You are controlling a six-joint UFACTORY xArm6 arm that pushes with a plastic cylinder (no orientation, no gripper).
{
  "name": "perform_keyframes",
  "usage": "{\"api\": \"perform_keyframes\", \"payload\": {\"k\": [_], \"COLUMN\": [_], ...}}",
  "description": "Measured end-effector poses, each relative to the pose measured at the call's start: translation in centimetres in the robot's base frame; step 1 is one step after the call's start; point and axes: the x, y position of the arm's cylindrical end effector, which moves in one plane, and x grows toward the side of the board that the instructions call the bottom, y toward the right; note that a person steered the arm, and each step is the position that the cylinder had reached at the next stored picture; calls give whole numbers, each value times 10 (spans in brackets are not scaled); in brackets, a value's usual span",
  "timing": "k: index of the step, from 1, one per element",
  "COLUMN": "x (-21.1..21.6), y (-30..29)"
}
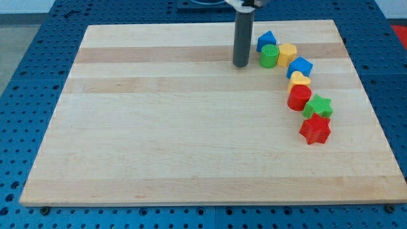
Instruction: Move green circle and yellow hexagon slightly right
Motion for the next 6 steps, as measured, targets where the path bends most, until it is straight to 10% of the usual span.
{"api": "perform_keyframes", "payload": {"k": [6], "x": [-10], "y": [59]}}
